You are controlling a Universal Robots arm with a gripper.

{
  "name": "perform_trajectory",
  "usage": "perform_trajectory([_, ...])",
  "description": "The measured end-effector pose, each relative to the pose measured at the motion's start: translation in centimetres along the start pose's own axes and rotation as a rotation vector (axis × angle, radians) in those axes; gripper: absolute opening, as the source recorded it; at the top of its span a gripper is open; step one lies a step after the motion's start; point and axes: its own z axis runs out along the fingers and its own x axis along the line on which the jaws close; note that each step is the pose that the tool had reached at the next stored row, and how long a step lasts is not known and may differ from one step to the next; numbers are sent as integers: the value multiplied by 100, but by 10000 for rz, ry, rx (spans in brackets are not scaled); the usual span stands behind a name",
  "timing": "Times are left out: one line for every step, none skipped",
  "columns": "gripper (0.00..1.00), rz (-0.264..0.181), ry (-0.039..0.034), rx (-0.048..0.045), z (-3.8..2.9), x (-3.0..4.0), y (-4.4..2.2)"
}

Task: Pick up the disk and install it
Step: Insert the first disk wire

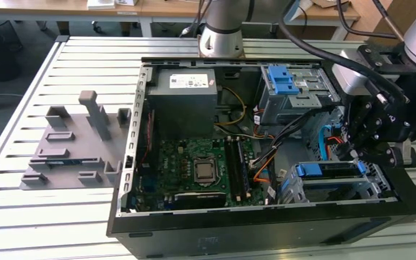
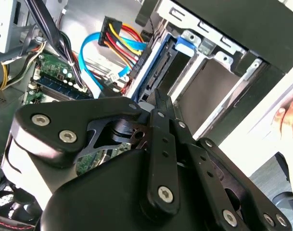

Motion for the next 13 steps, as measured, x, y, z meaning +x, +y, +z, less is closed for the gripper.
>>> perform_trajectory([11,0,0,0,0,-11,-10])
perform_trajectory([11,0,1,0,0,-22,-20])
perform_trajectory([11,0,1,0,0,-34,-29])
perform_trajectory([11,0,2,0,0,-47,-36])
perform_trajectory([11,-1,1,0,1,-61,-42])
perform_trajectory([11,0,0,0,1,-74,-47])
perform_trajectory([11,0,0,0,1,-85,-51])
perform_trajectory([11,-1,0,0,2,-95,-55])
perform_trajectory([11,0,0,0,2,-105,-58])
perform_trajectory([11,0,1,0,2,-116,-61])
perform_trajectory([11,0,0,0,3,-127,-64])
perform_trajectory([11,0,0,0,3,-139,-68])
perform_trajectory([11,0,0,0,3,-152,-71])
